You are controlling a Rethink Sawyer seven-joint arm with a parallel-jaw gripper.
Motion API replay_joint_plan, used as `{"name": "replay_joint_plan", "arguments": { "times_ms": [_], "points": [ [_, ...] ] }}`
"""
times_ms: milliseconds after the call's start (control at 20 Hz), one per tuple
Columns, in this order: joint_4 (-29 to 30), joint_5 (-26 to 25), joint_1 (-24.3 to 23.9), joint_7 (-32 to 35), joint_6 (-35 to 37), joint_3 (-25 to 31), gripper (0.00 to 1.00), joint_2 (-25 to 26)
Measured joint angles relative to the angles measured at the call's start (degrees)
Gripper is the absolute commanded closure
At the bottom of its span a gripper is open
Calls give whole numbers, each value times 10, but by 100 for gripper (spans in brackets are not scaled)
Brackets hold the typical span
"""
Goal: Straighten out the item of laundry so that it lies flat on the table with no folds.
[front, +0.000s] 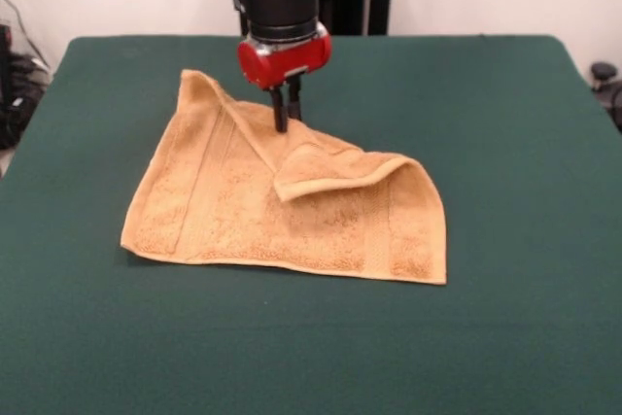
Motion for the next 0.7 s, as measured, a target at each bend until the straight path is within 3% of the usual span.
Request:
{"name": "replay_joint_plan", "arguments": {
  "times_ms": [300,700],
  "points": [
    [14,-8,-59,-59,19,60,100,33],
    [33,-16,-99,-220,75,131,100,71]
  ]
}}
